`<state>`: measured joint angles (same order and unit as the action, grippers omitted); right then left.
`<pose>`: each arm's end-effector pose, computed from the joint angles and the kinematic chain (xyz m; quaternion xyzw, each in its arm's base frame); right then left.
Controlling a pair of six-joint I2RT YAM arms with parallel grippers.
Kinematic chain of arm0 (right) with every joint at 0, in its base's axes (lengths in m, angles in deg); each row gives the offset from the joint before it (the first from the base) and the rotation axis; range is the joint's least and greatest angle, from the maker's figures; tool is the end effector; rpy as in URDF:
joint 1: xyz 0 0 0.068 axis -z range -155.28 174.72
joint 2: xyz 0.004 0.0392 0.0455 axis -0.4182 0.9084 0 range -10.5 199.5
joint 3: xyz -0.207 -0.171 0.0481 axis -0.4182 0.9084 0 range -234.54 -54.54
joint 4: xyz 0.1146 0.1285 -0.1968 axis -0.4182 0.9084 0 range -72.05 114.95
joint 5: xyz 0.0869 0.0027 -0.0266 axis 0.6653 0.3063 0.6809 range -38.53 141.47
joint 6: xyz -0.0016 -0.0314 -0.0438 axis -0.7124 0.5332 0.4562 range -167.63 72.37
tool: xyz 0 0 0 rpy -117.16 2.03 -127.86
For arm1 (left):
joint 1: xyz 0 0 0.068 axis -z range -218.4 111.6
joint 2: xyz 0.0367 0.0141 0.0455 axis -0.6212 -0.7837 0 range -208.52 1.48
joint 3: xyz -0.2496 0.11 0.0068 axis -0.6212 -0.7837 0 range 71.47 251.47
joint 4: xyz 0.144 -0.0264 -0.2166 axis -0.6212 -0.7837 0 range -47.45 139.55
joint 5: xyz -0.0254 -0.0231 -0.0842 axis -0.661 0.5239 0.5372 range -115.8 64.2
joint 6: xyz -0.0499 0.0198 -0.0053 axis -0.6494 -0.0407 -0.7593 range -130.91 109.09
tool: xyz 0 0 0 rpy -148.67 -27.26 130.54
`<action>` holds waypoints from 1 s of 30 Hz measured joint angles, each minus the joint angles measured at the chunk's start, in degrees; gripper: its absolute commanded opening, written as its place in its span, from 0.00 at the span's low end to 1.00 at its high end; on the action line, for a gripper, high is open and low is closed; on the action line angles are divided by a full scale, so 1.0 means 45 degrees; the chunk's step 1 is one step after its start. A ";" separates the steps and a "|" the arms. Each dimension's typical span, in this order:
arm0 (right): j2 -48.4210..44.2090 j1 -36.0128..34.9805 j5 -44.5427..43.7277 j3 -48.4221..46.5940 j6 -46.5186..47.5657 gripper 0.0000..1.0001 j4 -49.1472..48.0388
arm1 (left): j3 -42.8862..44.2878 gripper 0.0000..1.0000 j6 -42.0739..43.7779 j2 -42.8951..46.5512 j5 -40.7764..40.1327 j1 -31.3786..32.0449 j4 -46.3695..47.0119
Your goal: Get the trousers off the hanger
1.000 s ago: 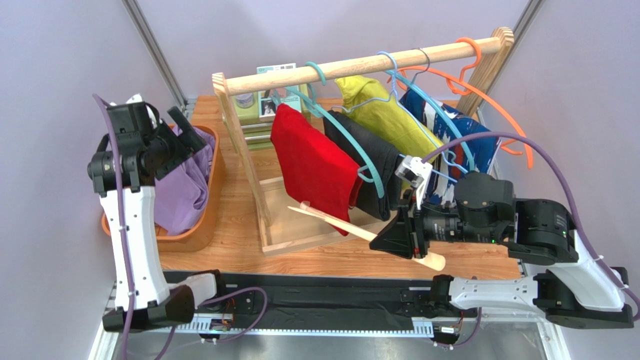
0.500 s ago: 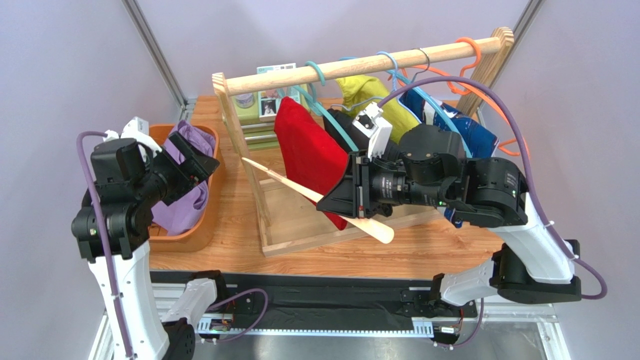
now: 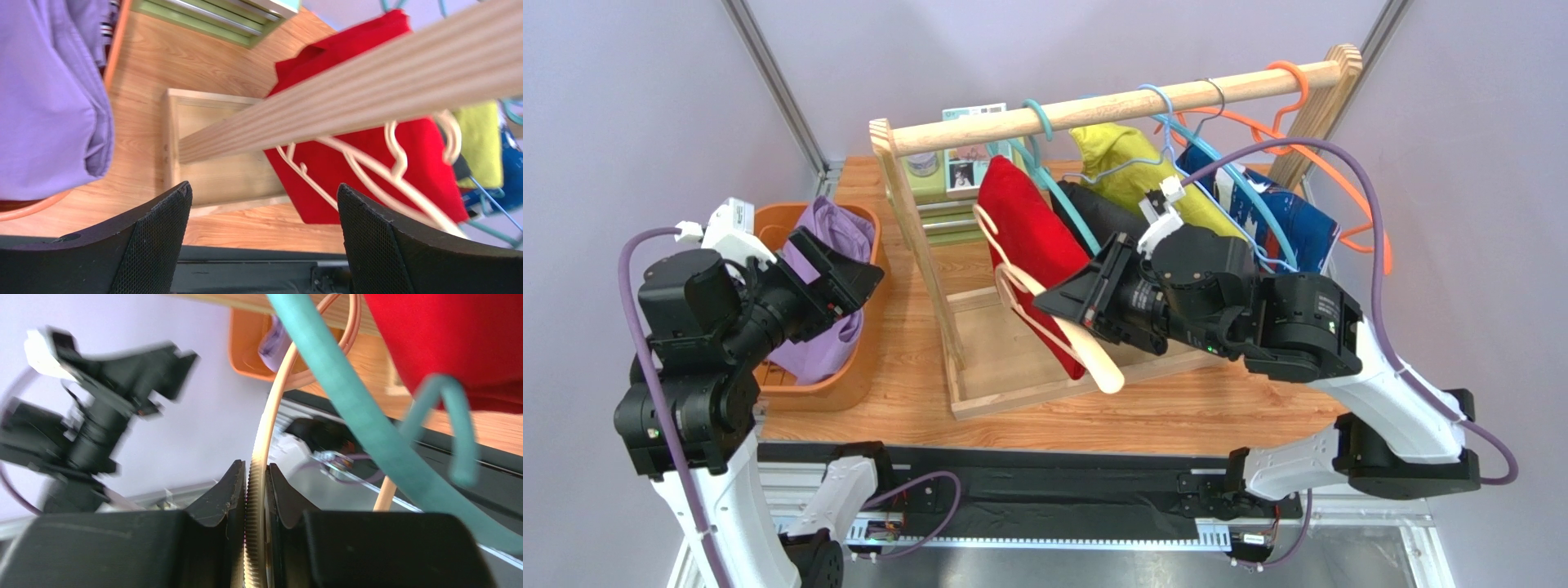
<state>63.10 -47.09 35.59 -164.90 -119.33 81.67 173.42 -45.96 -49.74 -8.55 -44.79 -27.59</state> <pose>0.0724 0.1892 0.5124 0.0713 0.8444 0.4549 0.2739 0.0608 -0.0039 0.4990 -0.2233 0.8139 -0.2525 0.4732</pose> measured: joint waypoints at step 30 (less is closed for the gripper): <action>0.4843 -0.0534 -0.4624 -0.5115 -0.1739 0.00 -0.4133 | 0.1200 0.89 0.0000 -0.0019 0.2798 0.0000 -0.0049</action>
<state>84.89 -49.50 14.78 -187.92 -127.16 63.07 178.82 -45.96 -49.83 4.04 -44.79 -27.81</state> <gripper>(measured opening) 0.154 0.898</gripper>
